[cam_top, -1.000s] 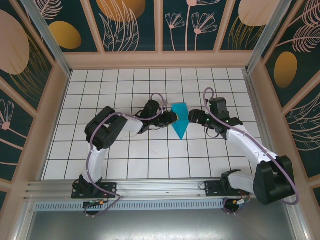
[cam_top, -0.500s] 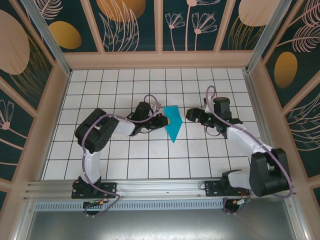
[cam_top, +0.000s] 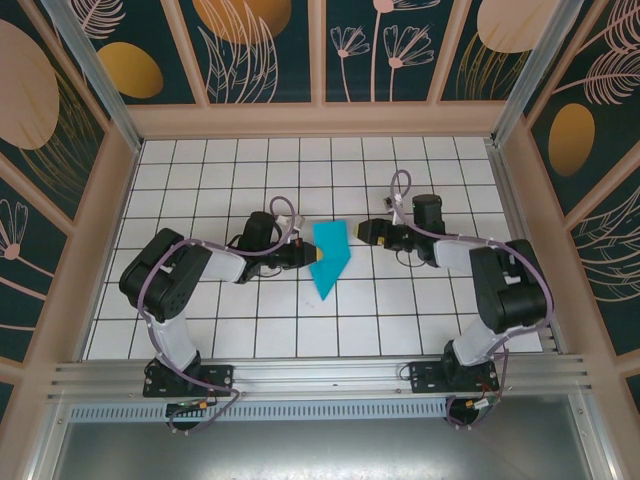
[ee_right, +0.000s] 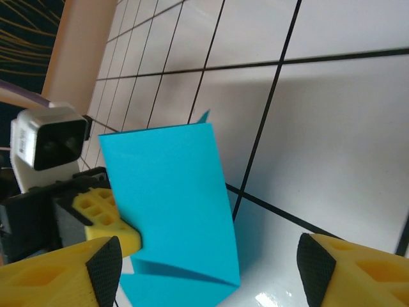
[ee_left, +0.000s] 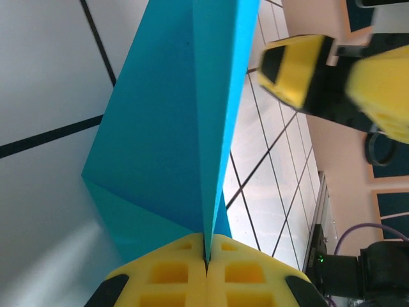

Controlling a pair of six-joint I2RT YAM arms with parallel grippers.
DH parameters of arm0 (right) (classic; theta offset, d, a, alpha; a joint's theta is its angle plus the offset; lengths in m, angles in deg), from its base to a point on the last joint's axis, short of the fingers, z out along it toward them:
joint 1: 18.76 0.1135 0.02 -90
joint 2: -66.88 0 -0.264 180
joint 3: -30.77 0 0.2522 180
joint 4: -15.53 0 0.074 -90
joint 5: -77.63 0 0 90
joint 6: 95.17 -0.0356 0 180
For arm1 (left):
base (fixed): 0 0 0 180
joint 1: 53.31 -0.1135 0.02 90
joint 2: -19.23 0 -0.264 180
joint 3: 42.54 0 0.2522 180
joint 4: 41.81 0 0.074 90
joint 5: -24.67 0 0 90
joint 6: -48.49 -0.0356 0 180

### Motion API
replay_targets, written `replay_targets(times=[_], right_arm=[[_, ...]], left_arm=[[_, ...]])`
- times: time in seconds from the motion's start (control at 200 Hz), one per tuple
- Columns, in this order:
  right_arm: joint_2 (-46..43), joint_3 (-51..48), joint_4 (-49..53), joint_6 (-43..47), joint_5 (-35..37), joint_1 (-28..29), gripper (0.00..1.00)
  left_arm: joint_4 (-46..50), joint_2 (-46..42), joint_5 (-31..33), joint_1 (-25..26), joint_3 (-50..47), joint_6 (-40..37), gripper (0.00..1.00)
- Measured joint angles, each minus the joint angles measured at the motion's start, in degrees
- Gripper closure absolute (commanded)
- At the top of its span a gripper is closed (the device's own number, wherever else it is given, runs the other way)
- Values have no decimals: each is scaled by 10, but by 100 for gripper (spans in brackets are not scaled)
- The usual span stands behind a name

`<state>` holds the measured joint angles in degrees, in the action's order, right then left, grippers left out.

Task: Fold a paper plane with a square sheet of paper (fold left side to right side)
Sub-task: Move the paper to the center of the table, then fold the wing for the fifth time at the center of the table.

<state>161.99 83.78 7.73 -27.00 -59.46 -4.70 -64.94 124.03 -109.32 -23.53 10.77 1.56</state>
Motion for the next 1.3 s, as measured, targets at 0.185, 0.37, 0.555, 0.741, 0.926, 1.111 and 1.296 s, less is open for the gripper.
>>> replay_targets(times=[0.185, 0.37, 0.555, 0.741, 0.926, 1.111, 1.296], right_arm=[[51, 0, -52, 0, -36, 19, 28], [94, 14, -85, 0, -58, 30, 35], [107, 17, -102, -1, -71, 35, 48], [108, 19, -99, 5, -71, 36, 64], [101, 19, -72, 23, -63, 36, 78], [78, 20, -34, 43, -46, 36, 97], [59, 23, 14, 50, -23, 36, 100]], left_arm=[[-11, 0, -10, 0, -6, 0, 100], [-15, 0, -20, 0, -6, 0, 100], [-20, 1, -23, 0, -6, 0, 100], [-19, 12, -23, 0, -5, 0, 100], [-19, 27, -22, 0, -3, -2, 100], [-7, 38, -20, 0, 7, -14, 85], [64, 32, 16, 0, 35, -60, 49]])
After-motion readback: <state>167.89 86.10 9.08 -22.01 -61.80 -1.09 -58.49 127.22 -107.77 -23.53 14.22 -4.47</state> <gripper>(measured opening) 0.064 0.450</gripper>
